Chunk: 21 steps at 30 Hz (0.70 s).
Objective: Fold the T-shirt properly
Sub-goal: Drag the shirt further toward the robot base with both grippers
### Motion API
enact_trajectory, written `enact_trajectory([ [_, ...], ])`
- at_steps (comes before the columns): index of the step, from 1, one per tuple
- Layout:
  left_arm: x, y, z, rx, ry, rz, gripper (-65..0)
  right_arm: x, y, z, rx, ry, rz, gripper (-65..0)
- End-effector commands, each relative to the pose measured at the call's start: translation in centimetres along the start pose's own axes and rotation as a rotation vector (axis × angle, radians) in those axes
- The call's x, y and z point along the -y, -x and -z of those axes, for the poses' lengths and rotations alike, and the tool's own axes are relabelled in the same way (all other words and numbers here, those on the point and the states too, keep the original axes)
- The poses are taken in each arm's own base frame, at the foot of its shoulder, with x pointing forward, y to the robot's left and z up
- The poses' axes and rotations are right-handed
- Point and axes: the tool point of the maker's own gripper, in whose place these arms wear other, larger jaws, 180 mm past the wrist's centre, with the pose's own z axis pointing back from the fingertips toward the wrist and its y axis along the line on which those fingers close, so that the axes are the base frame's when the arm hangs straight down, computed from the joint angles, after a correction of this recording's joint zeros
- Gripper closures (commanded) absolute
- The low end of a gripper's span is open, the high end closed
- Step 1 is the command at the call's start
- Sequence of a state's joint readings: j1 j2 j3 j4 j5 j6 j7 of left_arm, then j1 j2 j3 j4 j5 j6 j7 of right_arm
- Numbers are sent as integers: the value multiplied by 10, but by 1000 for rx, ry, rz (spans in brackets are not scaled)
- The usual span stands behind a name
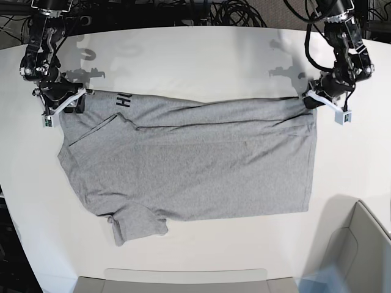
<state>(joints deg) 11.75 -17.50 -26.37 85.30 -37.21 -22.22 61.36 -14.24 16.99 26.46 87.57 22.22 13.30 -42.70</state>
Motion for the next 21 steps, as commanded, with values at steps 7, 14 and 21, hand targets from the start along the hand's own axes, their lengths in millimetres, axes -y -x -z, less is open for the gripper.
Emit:
enact_trajectory([
  [7,-33,29,-36,-59,-127,54,0,-13,30,-24,-47,-11,-44,-182],
  [14,-54,62,-50,-139,-174,67,0,-20,69,-43,-120,-19,-51,-182],
  [21,-70,78,-62,-193,-213,91,0,-39,85,-62,-135,-42,-52,-182],
])
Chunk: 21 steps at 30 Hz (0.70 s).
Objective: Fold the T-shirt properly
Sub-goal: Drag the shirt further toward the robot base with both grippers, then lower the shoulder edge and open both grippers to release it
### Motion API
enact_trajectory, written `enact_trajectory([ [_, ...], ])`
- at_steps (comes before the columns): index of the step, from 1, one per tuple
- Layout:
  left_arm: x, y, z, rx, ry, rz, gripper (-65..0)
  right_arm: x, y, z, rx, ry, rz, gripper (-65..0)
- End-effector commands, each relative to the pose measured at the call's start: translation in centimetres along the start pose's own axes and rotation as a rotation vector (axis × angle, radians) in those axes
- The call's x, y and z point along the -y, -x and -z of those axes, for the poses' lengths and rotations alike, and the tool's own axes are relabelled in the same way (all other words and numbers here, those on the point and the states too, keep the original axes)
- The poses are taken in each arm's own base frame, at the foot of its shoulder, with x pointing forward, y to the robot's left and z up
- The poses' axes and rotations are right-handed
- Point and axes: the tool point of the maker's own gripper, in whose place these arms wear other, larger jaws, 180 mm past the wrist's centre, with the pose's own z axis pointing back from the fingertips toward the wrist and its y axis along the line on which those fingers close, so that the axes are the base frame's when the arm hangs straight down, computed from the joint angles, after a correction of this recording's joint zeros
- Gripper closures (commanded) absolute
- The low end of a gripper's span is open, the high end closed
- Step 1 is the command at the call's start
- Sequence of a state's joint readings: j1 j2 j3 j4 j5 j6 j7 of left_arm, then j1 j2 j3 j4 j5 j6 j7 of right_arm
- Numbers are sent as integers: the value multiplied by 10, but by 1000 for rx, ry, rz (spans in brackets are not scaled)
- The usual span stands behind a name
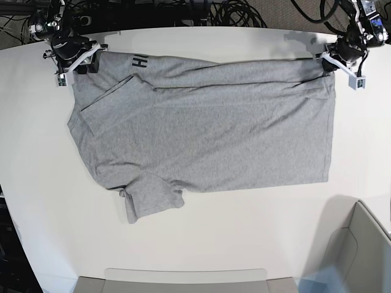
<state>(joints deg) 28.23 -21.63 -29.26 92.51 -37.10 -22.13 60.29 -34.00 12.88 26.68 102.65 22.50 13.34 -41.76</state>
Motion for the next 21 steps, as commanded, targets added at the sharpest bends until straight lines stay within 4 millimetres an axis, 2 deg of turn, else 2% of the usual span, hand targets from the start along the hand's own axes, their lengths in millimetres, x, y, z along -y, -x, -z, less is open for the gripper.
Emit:
enact_trajectory([
  [1,-14,19,-4,-80,-56,12,0,-1,9,-4,-40,2,-13,-182],
  [7,-34,29,-18,-85,-106,-5,0,-9,14,-13,-43,-7,-20,-182],
  [15,-23,17,-27,-51,-100,40,0,-12,9,-11,-30,-15,-20,-182],
  [18,-24,14,-28,-45,-104,42,0,-15,-3,-12,0,-18,-30,-182],
  [21,-18,-1,-35,4,-103,70,-111,-19,-15,-15,38,-19,-35,-182],
])
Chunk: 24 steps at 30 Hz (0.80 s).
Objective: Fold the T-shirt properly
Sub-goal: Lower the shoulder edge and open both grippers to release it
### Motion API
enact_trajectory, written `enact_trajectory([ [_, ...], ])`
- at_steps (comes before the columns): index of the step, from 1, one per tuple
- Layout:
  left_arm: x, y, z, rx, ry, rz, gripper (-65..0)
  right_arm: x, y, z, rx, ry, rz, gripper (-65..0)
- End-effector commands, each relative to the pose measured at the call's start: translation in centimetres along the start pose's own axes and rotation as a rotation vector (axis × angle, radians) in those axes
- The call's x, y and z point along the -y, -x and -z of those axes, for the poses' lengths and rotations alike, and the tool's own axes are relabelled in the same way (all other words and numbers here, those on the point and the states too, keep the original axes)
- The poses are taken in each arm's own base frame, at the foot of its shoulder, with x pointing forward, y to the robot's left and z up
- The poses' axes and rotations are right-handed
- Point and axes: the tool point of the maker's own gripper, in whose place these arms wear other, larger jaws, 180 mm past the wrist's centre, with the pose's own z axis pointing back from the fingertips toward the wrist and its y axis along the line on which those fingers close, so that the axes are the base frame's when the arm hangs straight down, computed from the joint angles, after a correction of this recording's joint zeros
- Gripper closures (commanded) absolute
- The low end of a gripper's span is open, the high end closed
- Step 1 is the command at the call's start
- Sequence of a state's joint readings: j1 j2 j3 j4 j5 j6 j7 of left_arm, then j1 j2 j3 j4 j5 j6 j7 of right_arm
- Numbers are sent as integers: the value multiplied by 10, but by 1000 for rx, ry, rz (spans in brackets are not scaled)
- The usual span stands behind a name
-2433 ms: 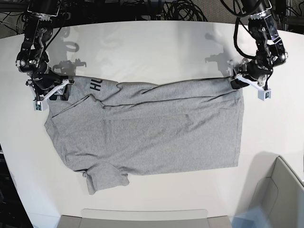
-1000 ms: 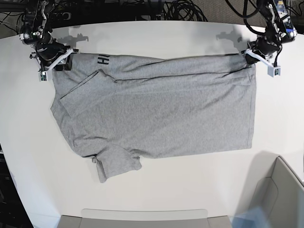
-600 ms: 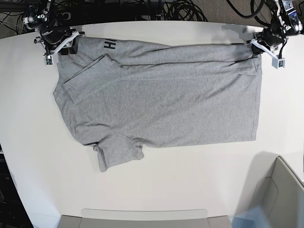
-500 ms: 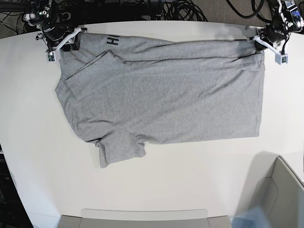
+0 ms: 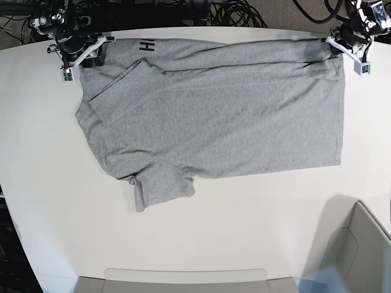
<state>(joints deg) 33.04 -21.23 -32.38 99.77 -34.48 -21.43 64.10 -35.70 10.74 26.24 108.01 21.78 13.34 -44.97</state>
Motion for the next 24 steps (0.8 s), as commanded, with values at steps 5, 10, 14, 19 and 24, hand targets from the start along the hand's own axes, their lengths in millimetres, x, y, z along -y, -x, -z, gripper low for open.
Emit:
enact_trajectory([
  [5,11,-38,-24,128,-8,77,-266,-4,-46,-8,128,-3,-47,-182],
  [10,15,-46,-30,156,-9,93,-277,-10,-78,-15,214,-4,-77,-182],
  [14,2,-52,-38,185,-42,68,-277,-9,-106,-17,283,4,-96,-182],
  [19,7,-79,-40,252,-29,57,-276,-12,-157,-15,399,-6,-118,-182],
  [24,34,-105,-33,257,37,48,-186,-17,-202,21,402,-12,-198,-182],
])
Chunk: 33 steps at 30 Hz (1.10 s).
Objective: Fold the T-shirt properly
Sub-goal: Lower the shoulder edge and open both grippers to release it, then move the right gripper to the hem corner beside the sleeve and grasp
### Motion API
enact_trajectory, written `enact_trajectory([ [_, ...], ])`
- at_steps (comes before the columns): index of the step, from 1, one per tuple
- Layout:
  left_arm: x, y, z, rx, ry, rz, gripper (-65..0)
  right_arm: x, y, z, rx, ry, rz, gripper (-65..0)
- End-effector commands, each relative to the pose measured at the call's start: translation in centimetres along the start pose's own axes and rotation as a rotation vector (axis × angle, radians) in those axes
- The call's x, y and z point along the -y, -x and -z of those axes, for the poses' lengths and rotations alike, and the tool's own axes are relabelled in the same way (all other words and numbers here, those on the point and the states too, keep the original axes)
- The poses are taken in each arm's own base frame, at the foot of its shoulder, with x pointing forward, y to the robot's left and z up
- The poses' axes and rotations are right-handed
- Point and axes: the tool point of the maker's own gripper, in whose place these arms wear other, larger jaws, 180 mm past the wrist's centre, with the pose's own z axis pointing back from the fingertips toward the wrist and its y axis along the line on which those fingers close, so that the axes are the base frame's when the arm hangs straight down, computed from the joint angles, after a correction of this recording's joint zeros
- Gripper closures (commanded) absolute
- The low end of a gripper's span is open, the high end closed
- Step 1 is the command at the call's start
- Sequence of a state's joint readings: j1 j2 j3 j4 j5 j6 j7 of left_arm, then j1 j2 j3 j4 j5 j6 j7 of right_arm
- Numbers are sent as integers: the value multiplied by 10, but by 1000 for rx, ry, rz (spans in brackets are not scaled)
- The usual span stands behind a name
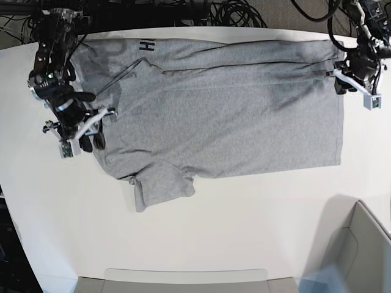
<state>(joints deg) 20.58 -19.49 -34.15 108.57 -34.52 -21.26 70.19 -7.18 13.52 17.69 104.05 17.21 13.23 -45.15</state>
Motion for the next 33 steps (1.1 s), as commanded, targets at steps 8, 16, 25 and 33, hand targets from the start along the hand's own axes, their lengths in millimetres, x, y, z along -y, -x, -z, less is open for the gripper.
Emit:
enact_trajectory([
  [8,21,-20,5,4,49,-17,-53,48,-9,72,-97,96,25,-182],
  [16,24,-18,6,5,58,-30,-53,48,35,77,-207,89,60,-182],
  [25,24,-18,7,4,57,-33,-53,23,80,31,-241,75,8,-182],
  [33,24,-18,7,5,58,-34,-53,8,62,3,-167,70,-48,-182],
])
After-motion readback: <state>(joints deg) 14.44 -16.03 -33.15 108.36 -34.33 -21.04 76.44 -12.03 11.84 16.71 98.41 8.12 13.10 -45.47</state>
